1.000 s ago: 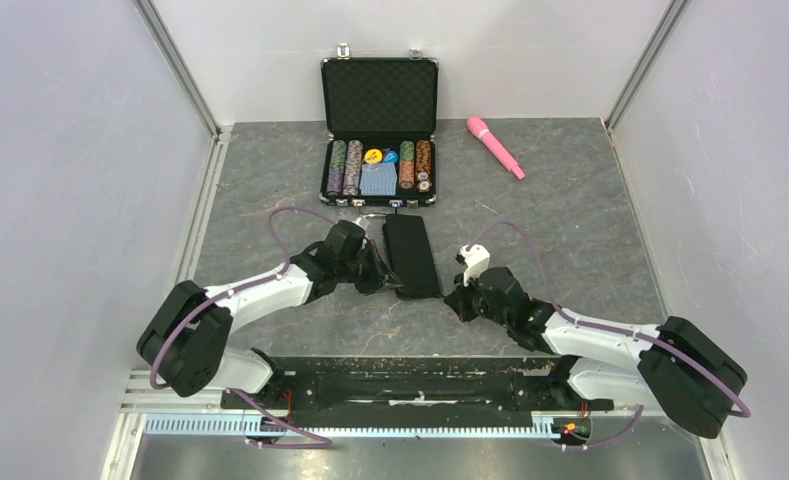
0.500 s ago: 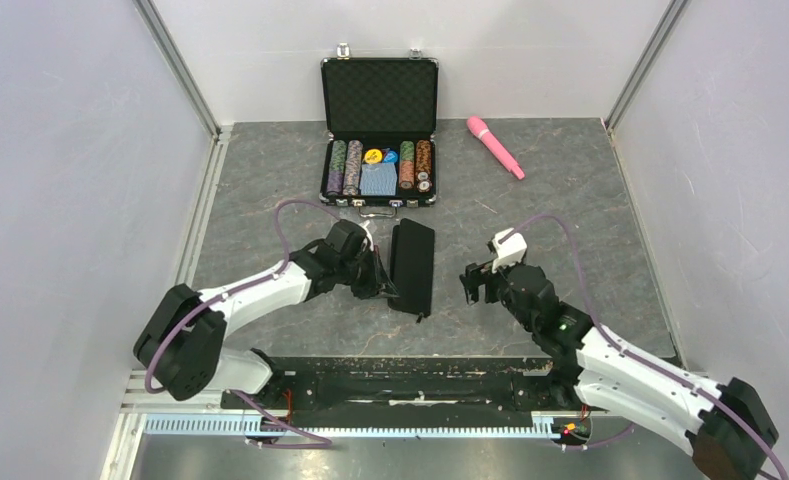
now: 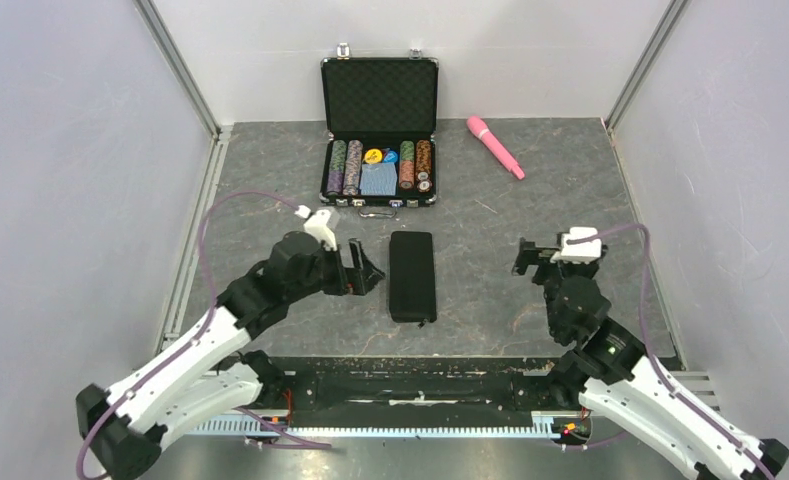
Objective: Sort the hair-cutting tools
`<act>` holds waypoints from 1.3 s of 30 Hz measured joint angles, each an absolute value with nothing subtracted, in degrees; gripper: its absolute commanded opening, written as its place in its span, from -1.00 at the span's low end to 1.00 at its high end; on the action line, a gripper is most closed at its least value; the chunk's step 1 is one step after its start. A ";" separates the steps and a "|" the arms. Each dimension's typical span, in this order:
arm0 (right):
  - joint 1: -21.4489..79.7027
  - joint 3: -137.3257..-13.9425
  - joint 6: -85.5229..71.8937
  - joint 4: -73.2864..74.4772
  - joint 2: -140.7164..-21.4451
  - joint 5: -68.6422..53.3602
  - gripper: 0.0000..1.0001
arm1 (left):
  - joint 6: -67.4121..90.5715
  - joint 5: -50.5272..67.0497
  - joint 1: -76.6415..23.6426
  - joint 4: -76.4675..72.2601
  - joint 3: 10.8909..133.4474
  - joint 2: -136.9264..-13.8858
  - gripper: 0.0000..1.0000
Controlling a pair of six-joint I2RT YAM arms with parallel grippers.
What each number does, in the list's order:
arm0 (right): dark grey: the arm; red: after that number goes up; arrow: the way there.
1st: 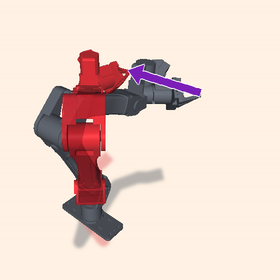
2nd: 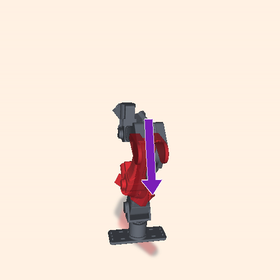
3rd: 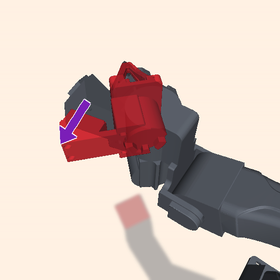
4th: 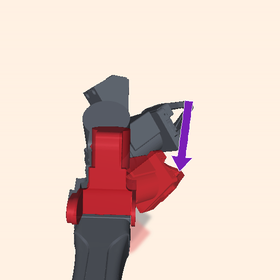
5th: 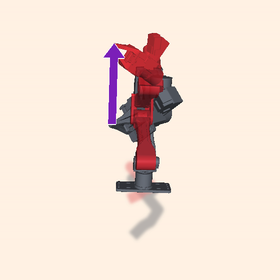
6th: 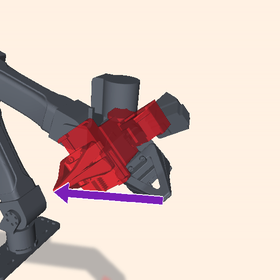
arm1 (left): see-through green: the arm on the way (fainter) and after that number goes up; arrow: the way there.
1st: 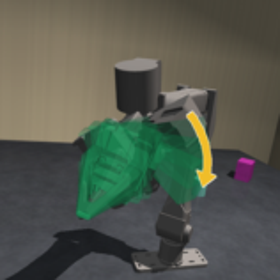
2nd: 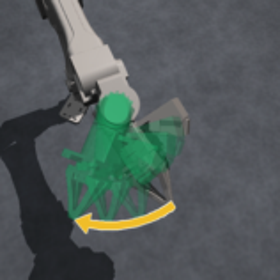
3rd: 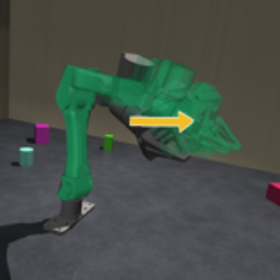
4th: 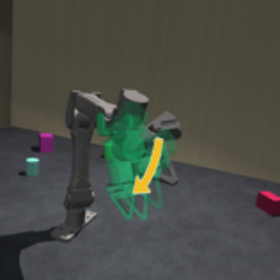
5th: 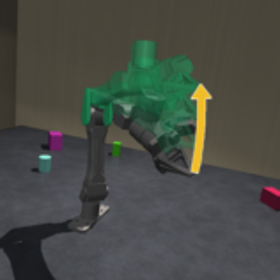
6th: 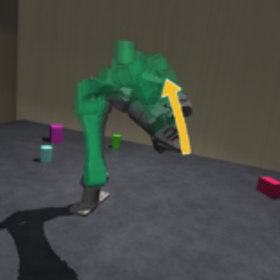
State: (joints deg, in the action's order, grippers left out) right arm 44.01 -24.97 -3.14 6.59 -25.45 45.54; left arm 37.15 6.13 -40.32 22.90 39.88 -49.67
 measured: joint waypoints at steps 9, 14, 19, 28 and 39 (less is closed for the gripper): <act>44.01 -27.31 5.63 7.40 -13.87 60.93 0.96 | 21.21 -14.63 -40.32 24.16 41.85 -24.53 1.00; 44.01 -25.65 12.75 1.48 -6.52 67.22 0.96 | 13.91 -27.20 -40.32 17.10 41.01 -12.16 1.00; 43.90 -19.40 17.58 -6.46 -0.27 70.59 0.96 | 11.46 -39.68 -40.32 13.21 37.19 -8.73 1.00; 43.90 -13.65 22.98 -13.67 -0.32 71.85 0.96 | 9.52 -46.28 -36.25 11.86 34.92 -10.00 1.00; 43.86 -11.31 26.46 -18.87 -0.32 72.36 0.96 | 9.87 -36.86 -25.96 11.35 34.20 -13.23 1.00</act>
